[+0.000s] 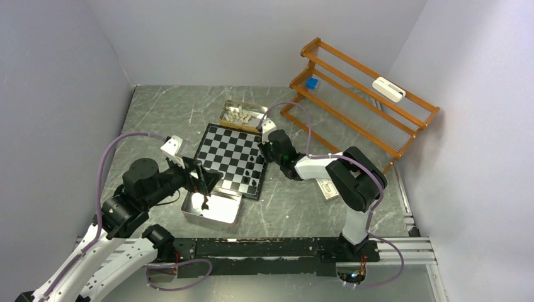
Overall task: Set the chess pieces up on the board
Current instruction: Place the chess piece on the chessboard.
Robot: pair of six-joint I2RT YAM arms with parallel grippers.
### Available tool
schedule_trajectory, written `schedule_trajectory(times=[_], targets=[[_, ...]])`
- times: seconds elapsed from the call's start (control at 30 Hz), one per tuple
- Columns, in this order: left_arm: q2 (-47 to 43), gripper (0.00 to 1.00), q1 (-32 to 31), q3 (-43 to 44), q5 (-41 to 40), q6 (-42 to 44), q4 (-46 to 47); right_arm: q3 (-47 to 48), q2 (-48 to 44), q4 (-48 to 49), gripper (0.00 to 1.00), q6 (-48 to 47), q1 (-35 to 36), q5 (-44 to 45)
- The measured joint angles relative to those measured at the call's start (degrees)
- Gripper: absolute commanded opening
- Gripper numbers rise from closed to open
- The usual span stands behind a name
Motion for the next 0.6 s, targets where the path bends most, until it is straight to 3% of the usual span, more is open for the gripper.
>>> schedule_trajectory(times=[0.6], targets=[[0.00, 1.00, 0.00, -0.09, 0.02, 0.00, 0.04, 0.33, 0.00, -0.81, 0.09, 2.27, -0.09, 0.02]])
